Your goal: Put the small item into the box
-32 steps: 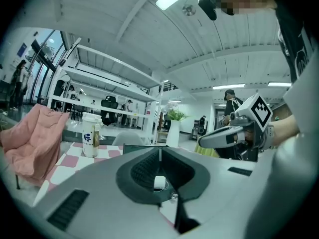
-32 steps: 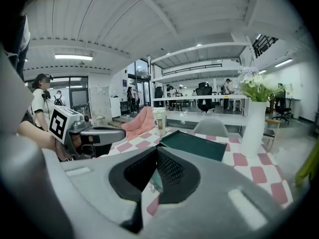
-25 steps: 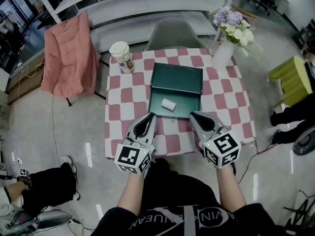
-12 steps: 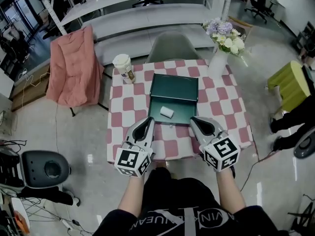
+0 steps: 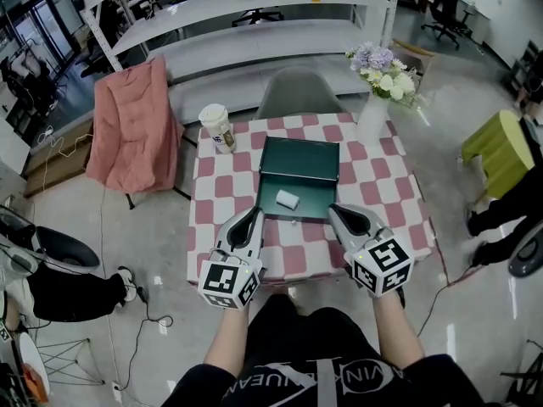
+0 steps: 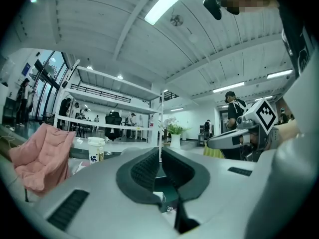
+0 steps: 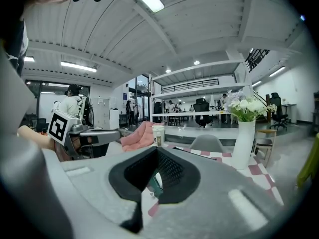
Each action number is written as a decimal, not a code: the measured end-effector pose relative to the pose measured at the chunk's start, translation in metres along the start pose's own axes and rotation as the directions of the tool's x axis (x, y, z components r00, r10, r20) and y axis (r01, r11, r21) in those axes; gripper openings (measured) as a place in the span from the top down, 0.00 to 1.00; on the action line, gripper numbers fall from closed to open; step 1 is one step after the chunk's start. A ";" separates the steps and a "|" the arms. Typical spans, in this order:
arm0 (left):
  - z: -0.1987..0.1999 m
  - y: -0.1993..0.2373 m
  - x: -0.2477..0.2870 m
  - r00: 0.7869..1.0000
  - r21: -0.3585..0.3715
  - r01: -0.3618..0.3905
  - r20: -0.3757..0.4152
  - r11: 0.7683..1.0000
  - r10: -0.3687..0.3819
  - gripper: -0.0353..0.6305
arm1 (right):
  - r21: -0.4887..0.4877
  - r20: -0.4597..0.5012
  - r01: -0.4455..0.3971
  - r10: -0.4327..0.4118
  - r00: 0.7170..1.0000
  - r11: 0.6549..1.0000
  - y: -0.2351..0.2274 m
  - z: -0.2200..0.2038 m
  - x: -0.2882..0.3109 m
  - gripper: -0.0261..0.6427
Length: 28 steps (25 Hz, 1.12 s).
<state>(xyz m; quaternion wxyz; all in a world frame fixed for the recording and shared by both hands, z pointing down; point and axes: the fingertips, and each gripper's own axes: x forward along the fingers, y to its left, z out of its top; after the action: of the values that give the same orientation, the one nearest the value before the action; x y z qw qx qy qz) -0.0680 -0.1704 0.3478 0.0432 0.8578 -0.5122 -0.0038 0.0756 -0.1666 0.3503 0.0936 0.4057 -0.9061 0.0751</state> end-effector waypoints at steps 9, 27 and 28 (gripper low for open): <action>0.001 -0.001 -0.006 1.000 0.008 -0.006 -0.002 1.000 0.006 0.92 | 0.007 0.011 -0.010 0.009 1.000 1.000 0.005 0.000 -0.002 0.95; 0.003 -0.004 -0.014 1.000 0.010 0.000 0.002 1.000 0.000 0.92 | 0.007 0.013 0.002 -0.002 1.000 1.000 0.013 -0.004 -0.009 0.95; 0.003 -0.004 -0.015 1.000 0.010 -0.002 0.002 1.000 0.002 0.92 | 0.006 0.013 0.001 -0.001 1.000 1.000 0.013 -0.004 -0.009 0.95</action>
<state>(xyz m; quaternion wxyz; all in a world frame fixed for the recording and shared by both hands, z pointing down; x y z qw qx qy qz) -0.0714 -0.1554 0.3442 0.0384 0.8575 -0.5130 -0.0023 0.0719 -0.1507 0.3509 0.0865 0.4071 -0.9061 0.0752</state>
